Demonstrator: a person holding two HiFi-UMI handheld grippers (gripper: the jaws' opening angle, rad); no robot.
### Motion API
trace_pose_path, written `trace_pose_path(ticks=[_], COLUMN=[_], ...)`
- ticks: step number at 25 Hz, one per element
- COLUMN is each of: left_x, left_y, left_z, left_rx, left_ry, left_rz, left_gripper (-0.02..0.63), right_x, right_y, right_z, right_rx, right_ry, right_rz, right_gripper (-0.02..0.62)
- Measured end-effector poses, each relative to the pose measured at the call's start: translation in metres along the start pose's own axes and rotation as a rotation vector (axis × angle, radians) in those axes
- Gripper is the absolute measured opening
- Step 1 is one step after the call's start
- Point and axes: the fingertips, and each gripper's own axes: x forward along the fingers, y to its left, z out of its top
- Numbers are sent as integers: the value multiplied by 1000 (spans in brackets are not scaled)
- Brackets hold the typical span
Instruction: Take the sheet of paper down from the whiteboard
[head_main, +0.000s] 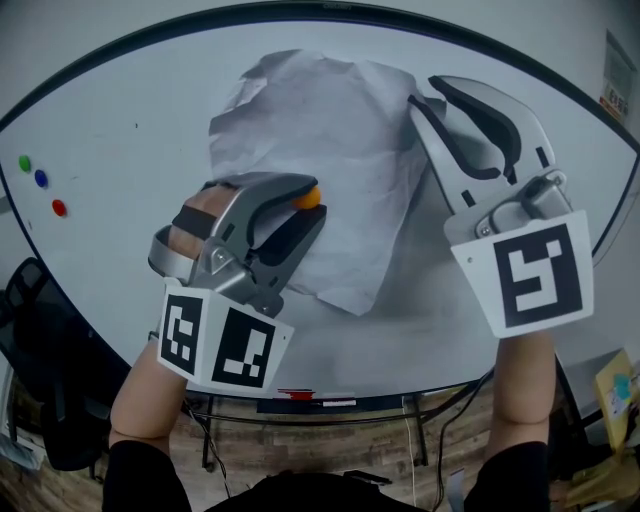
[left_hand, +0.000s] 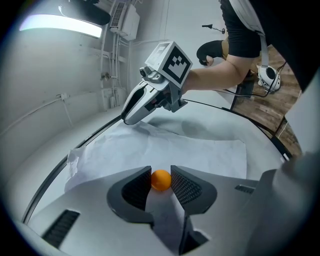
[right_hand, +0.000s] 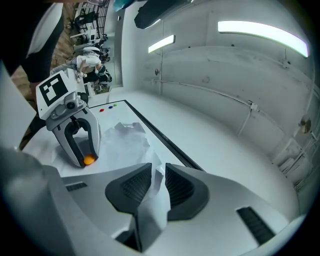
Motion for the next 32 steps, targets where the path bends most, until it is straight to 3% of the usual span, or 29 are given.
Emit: trace_pose_path(ticks=[17,32], left_x=[-1,-4], left_y=[0,3], left_z=[0,6], left_rx=[3,-14], left_ry=[8,-10], left_rz=[-4,-9], left_gripper=[133,130], right_x=[4,4], right_y=[2,1], right_z=[-8,-2], right_rx=[-24,-35], right_ry=[46,49], right_rz=[-5,2], right_gripper=[31,18])
